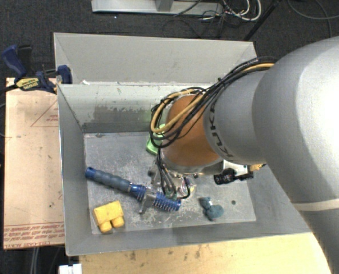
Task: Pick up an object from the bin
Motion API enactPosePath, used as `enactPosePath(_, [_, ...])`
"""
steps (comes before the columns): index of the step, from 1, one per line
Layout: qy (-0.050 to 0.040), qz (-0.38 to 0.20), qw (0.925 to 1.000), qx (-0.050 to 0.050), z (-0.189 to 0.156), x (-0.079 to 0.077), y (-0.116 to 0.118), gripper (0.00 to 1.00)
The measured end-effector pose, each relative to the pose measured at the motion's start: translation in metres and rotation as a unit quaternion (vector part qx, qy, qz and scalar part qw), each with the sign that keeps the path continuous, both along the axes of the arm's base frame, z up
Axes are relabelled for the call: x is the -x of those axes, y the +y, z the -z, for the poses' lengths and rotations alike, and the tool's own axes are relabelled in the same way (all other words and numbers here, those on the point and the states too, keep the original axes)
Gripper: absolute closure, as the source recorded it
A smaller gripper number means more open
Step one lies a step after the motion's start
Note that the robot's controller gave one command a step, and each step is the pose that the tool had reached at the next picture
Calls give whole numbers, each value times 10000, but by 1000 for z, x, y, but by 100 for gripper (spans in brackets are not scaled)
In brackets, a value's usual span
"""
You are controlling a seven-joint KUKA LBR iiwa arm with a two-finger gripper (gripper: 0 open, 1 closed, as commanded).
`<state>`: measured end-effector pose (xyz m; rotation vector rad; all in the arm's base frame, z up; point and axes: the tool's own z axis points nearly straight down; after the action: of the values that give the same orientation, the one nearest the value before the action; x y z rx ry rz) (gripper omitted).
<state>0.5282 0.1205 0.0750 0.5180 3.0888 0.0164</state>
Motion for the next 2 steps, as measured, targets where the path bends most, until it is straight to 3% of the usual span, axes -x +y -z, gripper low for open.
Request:
enactPosePath(1, [33, -24, 10000, 21, -2, -2, 3, 0])
enactPosePath(2, [-4, -5, 10000, 20, -5, -4, 2, 100])
